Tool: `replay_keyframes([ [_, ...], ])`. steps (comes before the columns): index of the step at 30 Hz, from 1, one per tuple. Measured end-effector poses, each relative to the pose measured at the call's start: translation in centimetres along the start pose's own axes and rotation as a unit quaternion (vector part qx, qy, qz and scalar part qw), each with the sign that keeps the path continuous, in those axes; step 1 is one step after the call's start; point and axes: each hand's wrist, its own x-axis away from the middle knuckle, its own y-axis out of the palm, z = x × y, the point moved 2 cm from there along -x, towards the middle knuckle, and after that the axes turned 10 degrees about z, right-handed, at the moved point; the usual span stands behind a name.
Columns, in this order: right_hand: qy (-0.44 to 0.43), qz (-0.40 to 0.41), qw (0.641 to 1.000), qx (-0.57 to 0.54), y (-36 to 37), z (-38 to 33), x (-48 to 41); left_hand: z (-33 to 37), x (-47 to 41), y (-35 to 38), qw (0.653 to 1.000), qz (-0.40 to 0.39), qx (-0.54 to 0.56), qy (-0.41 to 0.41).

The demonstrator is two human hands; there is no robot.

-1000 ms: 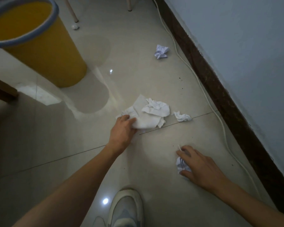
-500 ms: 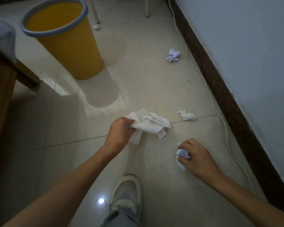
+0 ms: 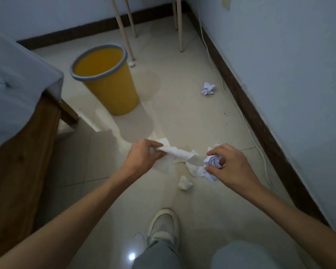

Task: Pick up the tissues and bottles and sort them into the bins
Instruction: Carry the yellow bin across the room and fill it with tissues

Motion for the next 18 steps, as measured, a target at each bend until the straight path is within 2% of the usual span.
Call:
replay_keyframes([
  [6,0.006,0.063,0.998,-0.021,-5.2,-5.6,-3.1,7.5,-0.9,-7.9,1.000,0.003,-0.015,0.027],
  [10,0.025,0.104,0.993,-0.039,-9.7,-9.2,-3.7,12.7,-0.2,-12.3,0.997,0.011,-0.065,0.040],
  [14,0.036,0.139,0.988,-0.048,-12.7,-12.0,-2.8,14.9,0.9,-15.3,0.996,0.056,-0.068,0.021],
  [16,0.051,0.158,0.984,-0.058,-13.9,-12.7,-2.4,14.5,1.3,-16.0,0.995,0.087,-0.039,-0.015],
  [18,0.058,0.166,0.983,-0.059,-14.7,-13.2,-2.3,14.0,1.4,-16.4,0.993,0.090,-0.060,-0.049],
])
